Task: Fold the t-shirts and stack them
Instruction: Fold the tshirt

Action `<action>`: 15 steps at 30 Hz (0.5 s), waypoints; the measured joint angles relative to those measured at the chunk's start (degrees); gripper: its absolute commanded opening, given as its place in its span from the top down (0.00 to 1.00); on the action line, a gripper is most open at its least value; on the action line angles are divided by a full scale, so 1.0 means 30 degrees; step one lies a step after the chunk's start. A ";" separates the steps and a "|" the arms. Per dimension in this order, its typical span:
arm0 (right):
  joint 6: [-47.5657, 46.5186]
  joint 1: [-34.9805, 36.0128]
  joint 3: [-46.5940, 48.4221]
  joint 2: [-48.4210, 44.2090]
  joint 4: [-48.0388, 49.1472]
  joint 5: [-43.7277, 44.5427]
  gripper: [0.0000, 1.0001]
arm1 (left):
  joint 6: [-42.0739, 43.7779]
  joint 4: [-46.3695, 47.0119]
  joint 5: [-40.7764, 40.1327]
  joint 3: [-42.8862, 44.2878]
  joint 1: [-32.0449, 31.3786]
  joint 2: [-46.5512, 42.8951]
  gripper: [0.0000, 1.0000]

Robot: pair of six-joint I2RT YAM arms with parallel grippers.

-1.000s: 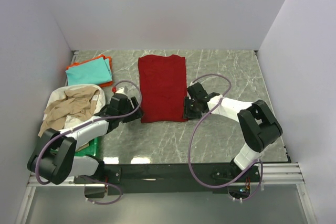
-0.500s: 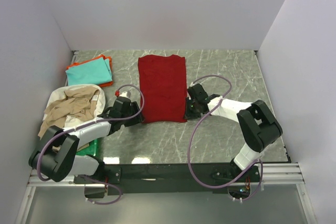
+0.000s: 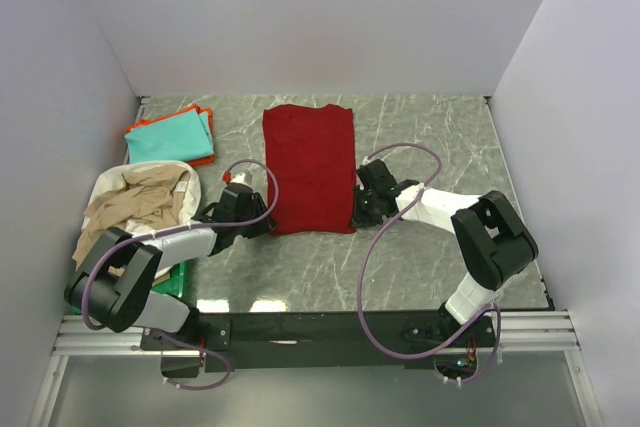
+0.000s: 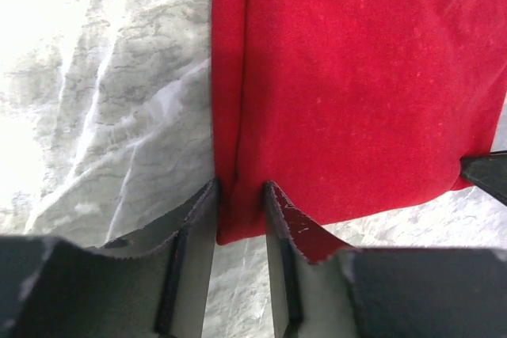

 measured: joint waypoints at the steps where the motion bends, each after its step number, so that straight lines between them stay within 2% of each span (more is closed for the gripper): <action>1: 0.0000 0.0000 0.0000 0.0000 0.0000 0.0007 0.83 | -0.0044 0.0073 0.0036 0.0000 -0.0007 0.0051 0.66; 4: 0.0007 0.0000 0.0000 0.0000 0.0000 0.0000 0.83 | -0.0350 0.0481 0.0211 -0.0087 -0.0117 0.0306 0.79; 5: 0.0007 0.0000 0.0000 0.0000 0.0000 0.0000 0.84 | -0.0437 0.0736 0.0270 -0.0168 -0.0160 0.0415 0.89; 7: 0.0007 0.0000 0.0000 0.0000 0.0000 -0.0007 0.89 | -0.0634 0.1137 0.0379 -0.0291 -0.0240 0.0612 0.99; 12: 0.0015 0.0000 0.0000 0.0000 -0.0036 0.0058 1.00 | -0.0787 0.1756 0.0546 -0.0313 -0.0372 0.0874 1.00; 15: 0.0029 0.0000 0.0000 -0.0036 -0.0117 0.0240 1.00 | -0.0882 0.1719 0.0481 -0.0313 -0.0393 0.0845 1.00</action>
